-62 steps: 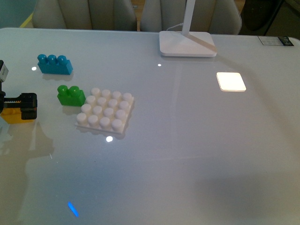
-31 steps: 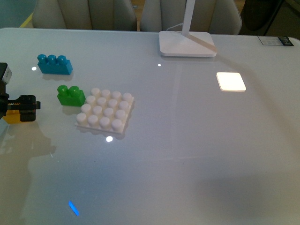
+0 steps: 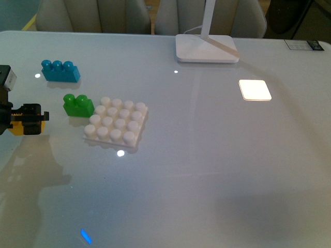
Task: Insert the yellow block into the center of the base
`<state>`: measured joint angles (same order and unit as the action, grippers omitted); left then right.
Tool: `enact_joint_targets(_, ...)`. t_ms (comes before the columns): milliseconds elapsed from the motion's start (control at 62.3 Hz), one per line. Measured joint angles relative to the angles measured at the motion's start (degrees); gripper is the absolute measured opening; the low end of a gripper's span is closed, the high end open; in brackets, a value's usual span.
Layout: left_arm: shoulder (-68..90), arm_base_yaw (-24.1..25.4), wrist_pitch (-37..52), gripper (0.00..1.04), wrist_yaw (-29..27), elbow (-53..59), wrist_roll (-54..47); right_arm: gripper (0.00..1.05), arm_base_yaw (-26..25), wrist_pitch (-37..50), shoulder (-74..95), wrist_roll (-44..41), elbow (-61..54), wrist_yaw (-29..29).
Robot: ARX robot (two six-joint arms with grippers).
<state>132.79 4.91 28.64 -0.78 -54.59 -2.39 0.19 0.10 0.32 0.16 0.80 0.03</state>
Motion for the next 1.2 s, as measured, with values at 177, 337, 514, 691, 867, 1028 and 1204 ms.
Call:
enact_joint_targets(177, -5.9, -5.8, 0.7, 0.64, 0.8, 4.2, 2.7, 0.96, 0.0, 0.0, 0.0, 0.0, 0.0, 0.0)
enact_joint_targets(337, -6.8, -10.1, 0.7, 0.64, 0.7, 4.6, 4.3, 0.96, 0.0, 0.0, 0.0, 0.0, 0.0, 0.0)
enact_joint_targets(514, -7.3, -14.4, 1.0, 0.64, 0.6, 5.2, 5.3, 0.96, 0.0, 0.0, 0.0, 0.0, 0.0, 0.0)
enact_joint_targets(691, -7.3, -18.1, 1.4, 0.64, -0.1, 5.2, 5.3, 0.96, 0.0, 0.0, 0.0, 0.0, 0.0, 0.0)
enact_joint_targets(867, -6.6, -20.4, 1.1, 0.64, -0.8, 4.0, 5.2, 0.96, 0.0, 0.0, 0.0, 0.0, 0.0, 0.0)
enact_joint_targets(1028, -4.7, -21.4, -0.1, 0.64, -1.2, 1.3, 4.0, 0.96, 0.0, 0.0, 0.0, 0.0, 0.0, 0.0)
enact_joint_targets(1204, -3.2, -21.8, -1.3, 0.64, -1.7, -1.2, 2.8, 0.96, 0.0, 0.0, 0.0, 0.0, 0.0, 0.0)
